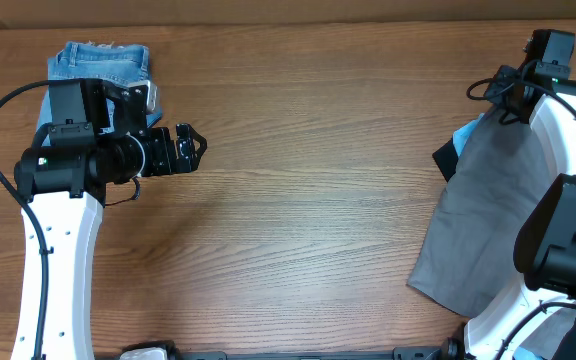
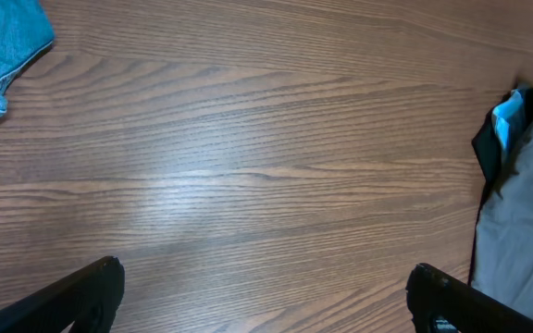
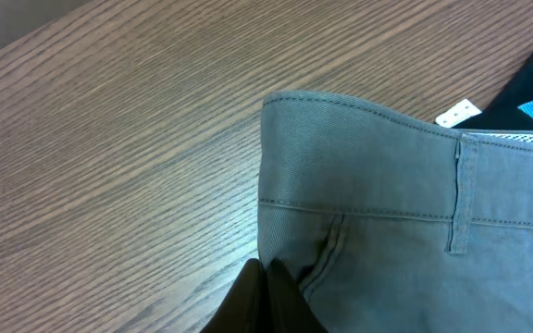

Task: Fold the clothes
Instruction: 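Grasp the grey shorts' waistband edge with the right gripper, then lift the grey shorts with the right gripper and drag them leftward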

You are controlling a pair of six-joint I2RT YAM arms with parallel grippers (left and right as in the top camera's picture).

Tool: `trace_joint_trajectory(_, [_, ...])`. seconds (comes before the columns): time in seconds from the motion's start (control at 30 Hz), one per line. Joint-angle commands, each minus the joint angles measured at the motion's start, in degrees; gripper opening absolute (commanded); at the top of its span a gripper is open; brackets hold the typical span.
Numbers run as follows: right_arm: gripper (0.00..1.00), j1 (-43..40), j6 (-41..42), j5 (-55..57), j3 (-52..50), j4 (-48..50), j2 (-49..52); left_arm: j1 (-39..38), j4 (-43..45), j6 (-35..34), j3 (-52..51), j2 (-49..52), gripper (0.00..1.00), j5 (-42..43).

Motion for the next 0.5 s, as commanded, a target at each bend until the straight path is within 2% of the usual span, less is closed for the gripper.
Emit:
trace_joint_trajectory(0.0, [0.04,0.35,-0.48,-0.61,1.81,0.33,-3.13,0.04,0.09,0.7,1.27,0.09,1.0,0.63])
trace_joint_trajectory(0.27, [0.04,7.54,-2.62,-0.68,3.45,-1.07,-13.27,0.26,0.02,0.52,1.68,0.04,1.0,-0.42])
trace_joint_trajectory(0.37, [0.04,13.07,-2.56,-1.25,6.91,-4.15,-17.14,1.6,-2.05,-3.74,4.17,-0.22,1.0,-5.11])
trace_joint_trajectory(0.47, [0.04,20.33,-2.62,-2.19,8.98,-6.12,-19.06,3.91,-4.02,-4.96,7.56,-0.96,1.0,-7.61])
